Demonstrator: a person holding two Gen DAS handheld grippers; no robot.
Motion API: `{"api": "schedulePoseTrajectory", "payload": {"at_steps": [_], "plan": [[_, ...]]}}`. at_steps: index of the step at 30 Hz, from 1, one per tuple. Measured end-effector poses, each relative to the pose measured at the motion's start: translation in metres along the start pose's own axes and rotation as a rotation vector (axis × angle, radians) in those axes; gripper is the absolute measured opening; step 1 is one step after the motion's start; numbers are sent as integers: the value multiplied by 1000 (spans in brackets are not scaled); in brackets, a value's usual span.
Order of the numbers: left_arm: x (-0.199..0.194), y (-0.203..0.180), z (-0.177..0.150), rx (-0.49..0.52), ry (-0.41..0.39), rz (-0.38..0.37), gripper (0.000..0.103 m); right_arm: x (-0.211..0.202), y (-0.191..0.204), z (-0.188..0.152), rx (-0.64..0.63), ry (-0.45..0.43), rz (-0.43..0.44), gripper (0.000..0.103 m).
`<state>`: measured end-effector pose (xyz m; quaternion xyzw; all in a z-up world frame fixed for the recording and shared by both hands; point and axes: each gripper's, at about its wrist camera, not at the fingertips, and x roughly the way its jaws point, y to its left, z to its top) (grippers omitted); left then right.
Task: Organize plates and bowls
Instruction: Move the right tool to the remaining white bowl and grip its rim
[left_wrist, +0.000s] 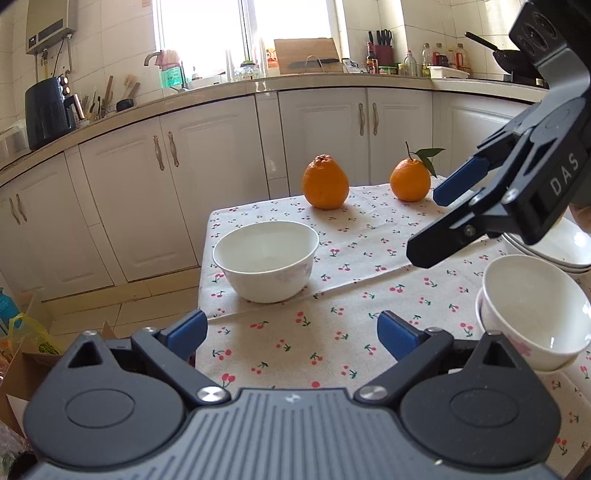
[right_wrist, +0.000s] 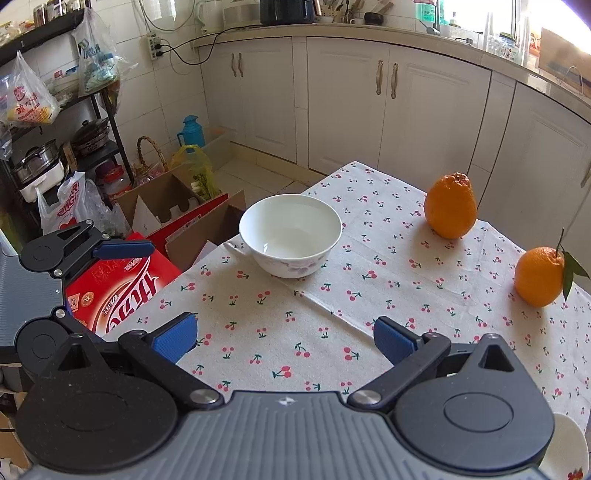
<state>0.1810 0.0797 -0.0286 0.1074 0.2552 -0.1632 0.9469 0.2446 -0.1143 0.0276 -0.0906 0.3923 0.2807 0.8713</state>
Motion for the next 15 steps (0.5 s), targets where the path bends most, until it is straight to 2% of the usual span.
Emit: {"api": "schedulePoseTrajectory", "payload": {"at_steps": [9, 15], "plan": [[37, 10, 12, 6, 10, 1, 98, 29, -16, 36, -48, 37, 56, 103], [61, 18, 17, -10, 27, 9, 98, 59, -28, 60, -57, 92, 110, 103]]}}
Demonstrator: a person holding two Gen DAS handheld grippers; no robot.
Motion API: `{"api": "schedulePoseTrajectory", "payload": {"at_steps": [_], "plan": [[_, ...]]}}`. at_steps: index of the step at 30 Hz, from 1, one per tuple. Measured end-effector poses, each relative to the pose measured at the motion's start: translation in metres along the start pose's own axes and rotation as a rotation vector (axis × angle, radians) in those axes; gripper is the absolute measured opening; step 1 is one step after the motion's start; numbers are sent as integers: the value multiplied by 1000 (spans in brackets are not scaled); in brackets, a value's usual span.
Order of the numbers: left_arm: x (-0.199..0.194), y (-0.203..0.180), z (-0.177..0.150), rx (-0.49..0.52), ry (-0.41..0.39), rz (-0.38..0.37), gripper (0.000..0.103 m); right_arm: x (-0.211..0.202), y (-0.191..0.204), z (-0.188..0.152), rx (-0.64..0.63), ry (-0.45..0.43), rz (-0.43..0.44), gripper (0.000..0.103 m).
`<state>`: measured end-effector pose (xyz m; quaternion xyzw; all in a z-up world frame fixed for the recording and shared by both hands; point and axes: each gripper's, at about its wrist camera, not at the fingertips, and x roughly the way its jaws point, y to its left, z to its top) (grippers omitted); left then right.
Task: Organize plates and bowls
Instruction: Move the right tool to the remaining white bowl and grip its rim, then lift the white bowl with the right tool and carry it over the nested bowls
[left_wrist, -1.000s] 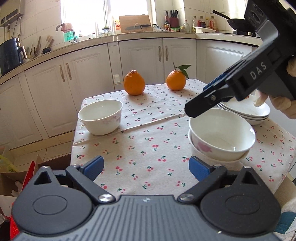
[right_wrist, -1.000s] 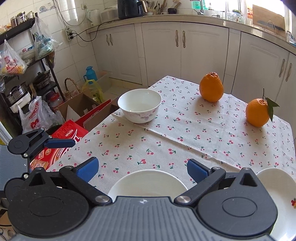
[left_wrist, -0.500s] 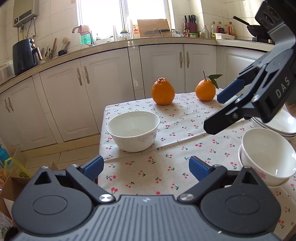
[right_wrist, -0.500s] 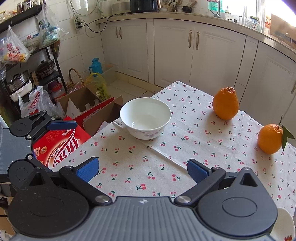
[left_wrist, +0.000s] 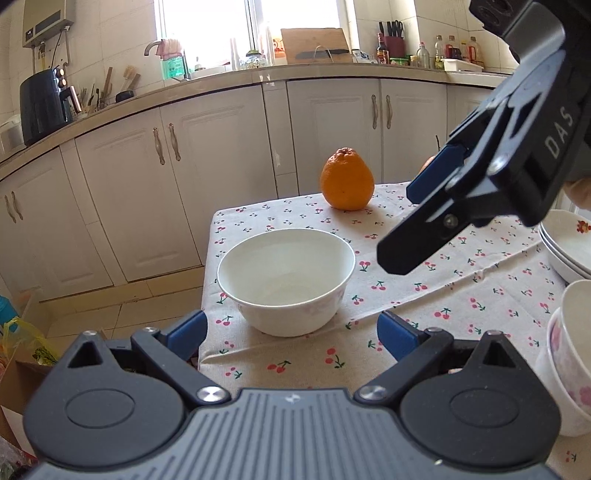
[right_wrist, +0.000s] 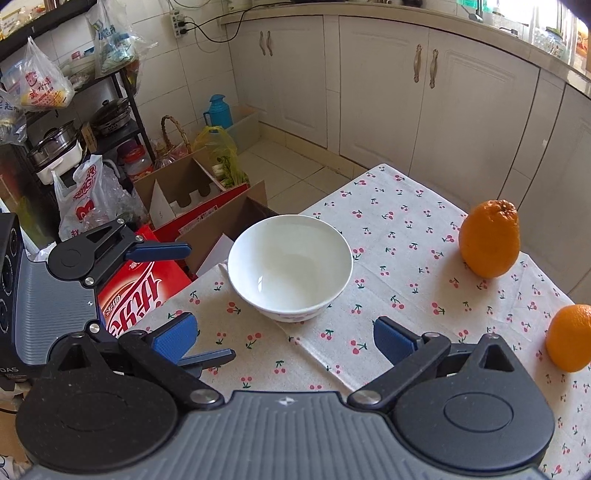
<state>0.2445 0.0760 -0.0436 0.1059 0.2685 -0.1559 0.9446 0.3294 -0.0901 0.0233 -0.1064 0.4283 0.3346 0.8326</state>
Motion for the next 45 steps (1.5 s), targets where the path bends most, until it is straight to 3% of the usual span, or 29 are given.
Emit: {"api": "schedulePoseTrajectory", "payload": {"at_steps": [17, 27, 45], "plan": [[44, 10, 2, -7, 29, -15, 98, 71, -39, 39, 47, 68, 71, 98], [53, 11, 4, -5, 18, -21, 95, 90, -46, 44, 62, 62, 106, 79], [53, 9, 5, 24, 4, -31, 91, 96, -44, 45, 46, 54, 112, 62]]}}
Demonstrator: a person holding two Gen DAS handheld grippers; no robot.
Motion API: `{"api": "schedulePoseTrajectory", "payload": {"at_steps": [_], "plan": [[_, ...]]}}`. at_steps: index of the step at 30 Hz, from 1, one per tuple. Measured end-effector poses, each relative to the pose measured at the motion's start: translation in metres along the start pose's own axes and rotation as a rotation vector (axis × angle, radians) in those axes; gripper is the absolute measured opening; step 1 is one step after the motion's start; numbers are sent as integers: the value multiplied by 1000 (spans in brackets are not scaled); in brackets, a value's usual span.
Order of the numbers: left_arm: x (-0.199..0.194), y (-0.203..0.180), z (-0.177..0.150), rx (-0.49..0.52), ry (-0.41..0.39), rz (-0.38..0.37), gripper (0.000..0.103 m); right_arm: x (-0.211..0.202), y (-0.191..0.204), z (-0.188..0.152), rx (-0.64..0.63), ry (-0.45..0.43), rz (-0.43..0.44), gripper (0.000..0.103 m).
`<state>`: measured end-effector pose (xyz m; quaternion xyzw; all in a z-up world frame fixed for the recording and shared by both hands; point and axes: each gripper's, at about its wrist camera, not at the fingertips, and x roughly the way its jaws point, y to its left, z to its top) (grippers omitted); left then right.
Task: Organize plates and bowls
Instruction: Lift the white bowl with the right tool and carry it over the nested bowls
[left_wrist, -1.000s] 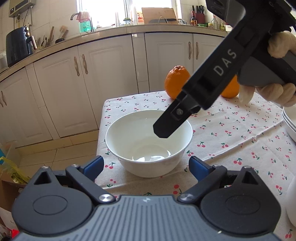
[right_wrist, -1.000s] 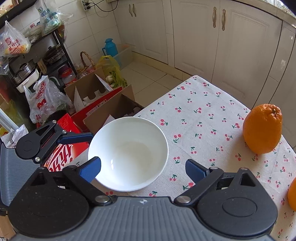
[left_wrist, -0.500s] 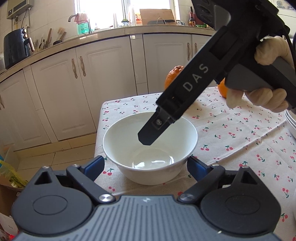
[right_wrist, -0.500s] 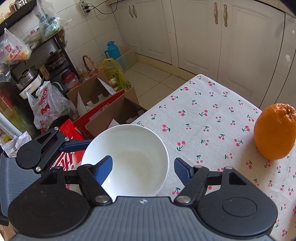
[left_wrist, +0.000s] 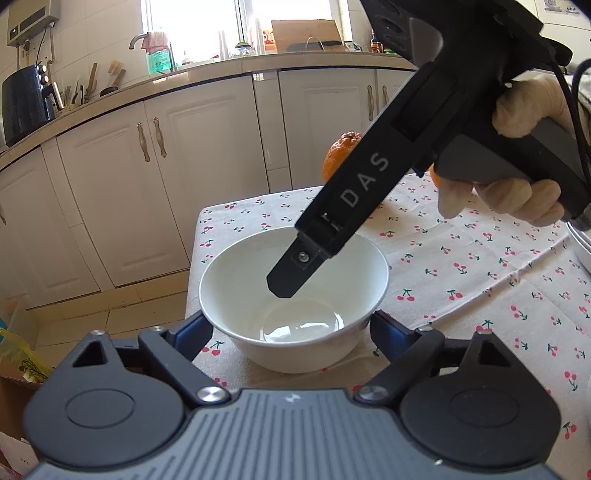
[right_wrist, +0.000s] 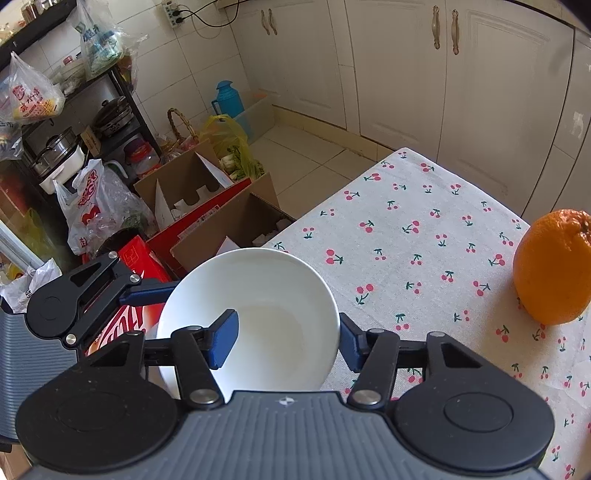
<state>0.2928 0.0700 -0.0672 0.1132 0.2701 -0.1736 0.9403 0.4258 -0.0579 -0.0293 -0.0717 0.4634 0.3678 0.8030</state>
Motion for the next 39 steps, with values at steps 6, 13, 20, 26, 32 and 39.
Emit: {"api": "schedulePoseTrajectory", "payload": {"at_steps": [6, 13, 20, 26, 32, 39], "plan": [[-1, 0, 0, 8, 1, -3, 91, -1, -1, -1, 12, -1, 4, 62], [-6, -3, 1, 22, 8, -4, 91, -8, 2, -4, 15, -5, 8, 62], [-18, -12, 2, 38, 13, -14, 91, -23, 8, -13, 17, -12, 16, 63], [-37, -25, 3, 35, 15, -29, 91, -41, 16, -28, 21, -18, 20, 63], [-57, -40, 1, 38, 29, -41, 91, -61, 29, -46, 25, -18, 21, 63], [-82, -58, 2, 57, 32, -51, 91, -85, 40, -69, 42, -39, 29, 63]]}}
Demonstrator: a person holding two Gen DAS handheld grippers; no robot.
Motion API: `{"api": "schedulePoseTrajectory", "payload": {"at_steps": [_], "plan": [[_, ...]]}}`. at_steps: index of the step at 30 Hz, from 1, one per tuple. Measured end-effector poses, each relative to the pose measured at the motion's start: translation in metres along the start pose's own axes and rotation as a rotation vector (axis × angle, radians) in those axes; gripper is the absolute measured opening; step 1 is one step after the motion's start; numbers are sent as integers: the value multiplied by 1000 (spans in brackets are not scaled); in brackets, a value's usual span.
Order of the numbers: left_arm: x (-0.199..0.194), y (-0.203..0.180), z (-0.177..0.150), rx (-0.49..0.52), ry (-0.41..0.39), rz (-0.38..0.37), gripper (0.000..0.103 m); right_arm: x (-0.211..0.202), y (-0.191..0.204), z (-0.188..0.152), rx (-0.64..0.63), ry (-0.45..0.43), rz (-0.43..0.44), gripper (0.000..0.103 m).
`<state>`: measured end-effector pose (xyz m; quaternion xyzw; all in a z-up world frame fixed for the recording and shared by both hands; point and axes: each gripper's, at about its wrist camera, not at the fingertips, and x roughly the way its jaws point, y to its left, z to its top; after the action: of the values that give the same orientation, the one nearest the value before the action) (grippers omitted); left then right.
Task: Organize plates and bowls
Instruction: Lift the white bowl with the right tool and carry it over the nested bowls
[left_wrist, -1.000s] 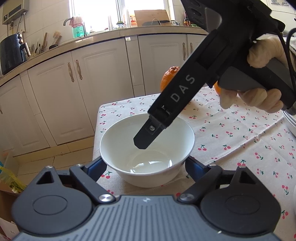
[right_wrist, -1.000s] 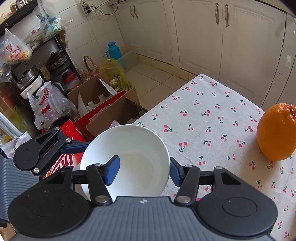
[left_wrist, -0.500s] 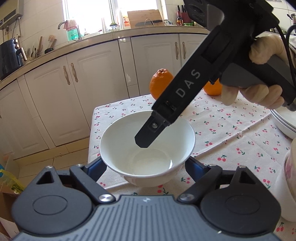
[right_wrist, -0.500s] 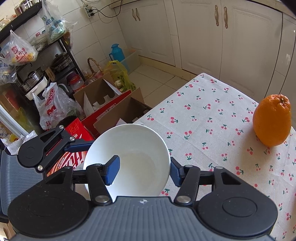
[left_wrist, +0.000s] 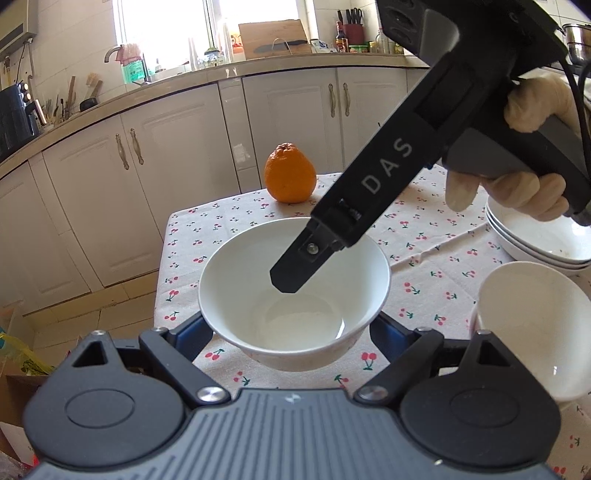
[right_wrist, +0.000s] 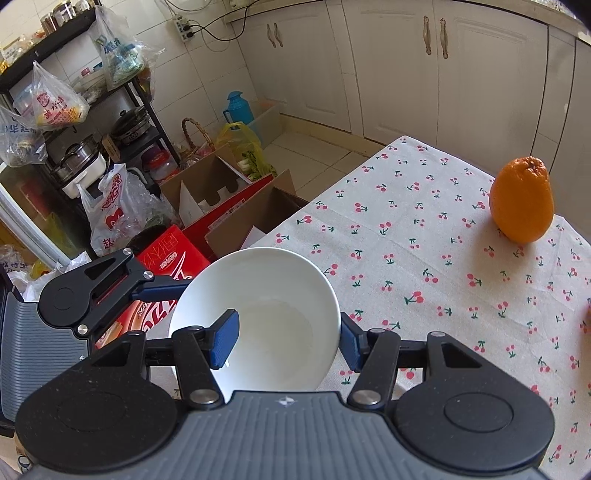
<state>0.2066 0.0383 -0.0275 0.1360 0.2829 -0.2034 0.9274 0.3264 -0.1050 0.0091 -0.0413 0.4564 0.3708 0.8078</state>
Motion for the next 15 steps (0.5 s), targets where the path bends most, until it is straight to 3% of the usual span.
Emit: {"api": "schedulePoseTrajectory", "payload": {"at_steps": [15], "plan": [[-39, -35, 5, 25, -13, -16, 91, -54, 21, -36, 2, -46, -2, 63]]}}
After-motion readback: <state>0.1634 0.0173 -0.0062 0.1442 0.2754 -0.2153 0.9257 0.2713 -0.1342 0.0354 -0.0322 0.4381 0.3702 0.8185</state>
